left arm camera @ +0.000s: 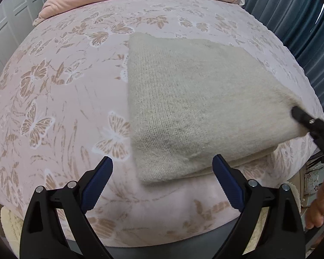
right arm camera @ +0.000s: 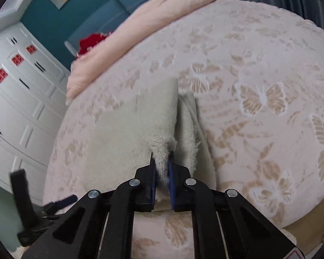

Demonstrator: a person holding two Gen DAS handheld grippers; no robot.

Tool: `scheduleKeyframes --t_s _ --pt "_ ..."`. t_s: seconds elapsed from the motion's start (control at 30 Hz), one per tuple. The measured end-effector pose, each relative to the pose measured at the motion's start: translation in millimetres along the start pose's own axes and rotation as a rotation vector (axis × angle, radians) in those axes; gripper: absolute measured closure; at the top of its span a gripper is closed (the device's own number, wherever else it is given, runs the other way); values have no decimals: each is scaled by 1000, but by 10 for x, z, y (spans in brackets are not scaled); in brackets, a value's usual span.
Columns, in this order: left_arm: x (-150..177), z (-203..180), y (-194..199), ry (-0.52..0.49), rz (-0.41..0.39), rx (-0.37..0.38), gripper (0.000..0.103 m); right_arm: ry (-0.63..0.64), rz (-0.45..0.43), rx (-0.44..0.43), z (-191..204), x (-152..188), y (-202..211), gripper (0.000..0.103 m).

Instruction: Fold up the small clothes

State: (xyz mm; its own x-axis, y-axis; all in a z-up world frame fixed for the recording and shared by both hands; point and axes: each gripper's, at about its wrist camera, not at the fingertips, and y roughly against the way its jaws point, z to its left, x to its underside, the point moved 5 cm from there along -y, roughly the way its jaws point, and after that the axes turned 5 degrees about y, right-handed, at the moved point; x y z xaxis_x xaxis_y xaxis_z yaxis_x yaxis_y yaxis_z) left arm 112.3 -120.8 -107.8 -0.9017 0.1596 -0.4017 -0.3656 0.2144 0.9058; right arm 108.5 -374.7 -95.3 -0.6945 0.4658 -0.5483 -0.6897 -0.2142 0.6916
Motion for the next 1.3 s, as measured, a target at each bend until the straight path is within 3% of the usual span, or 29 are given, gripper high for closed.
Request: scheduleKeyframes --t_s 0.07,0.13,0.17,0.23,0.3,0.33,0.4,0.47,0.57,0.63,0.73,0.8,0.87,0.93,1.0,1.07,1.17,1.3 --pt "-30 -2 2 8 -2 16 11 32 42 44 -123 47 -48 96" --pt "-59 -19 -34 26 6 38 11 90 222 163 -360 348 -485 94" --pt "-71 -28 -60 36 20 50 11 75 273 159 -440 487 -623 93" --pt "-106 -35 -63 62 39 91 11 49 213 138 -423 439 -510 88" --pt "-166 -11 -39 100 36 142 10 38 169 148 -388 304 -385 55" --pt "-200 9 -46 127 41 170 8 21 148 140 -387 247 -344 51" --pt "-276 57 -120 190 62 235 8 -3 145 91 -395 166 -368 46" --pt "-341 114 -257 244 91 248 8 -24 161 82 -435 119 -479 39" --pt "-429 247 -492 312 109 223 8 -88 205 26 -444 140 -657 37" --pt "-452 294 -636 361 133 262 8 -122 235 -33 -417 179 -803 34" --pt "-449 267 -871 410 203 324 5 -141 276 -48 -361 252 -1019 24" --pt "-464 222 -966 415 213 325 5 -143 262 -50 -313 235 -1115 18" --pt "-514 152 -983 395 198 320 5 -152 253 -59 -260 208 -1187 18" --pt "-559 64 -970 371 202 318 5 -167 252 -77 -207 177 -1242 27" --pt "-597 -9 -907 334 188 285 11 -187 247 -97 -177 139 -1252 58" --pt "-614 -63 -800 278 171 270 32 -211 221 -126 -173 94 -1163 67" --pt "-589 -34 -594 229 167 314 50 -203 180 -173 -91 64 -917 70" --pt "-310 57 -304 248 238 419 51 -205 198 -197 -47 290 -488 69"
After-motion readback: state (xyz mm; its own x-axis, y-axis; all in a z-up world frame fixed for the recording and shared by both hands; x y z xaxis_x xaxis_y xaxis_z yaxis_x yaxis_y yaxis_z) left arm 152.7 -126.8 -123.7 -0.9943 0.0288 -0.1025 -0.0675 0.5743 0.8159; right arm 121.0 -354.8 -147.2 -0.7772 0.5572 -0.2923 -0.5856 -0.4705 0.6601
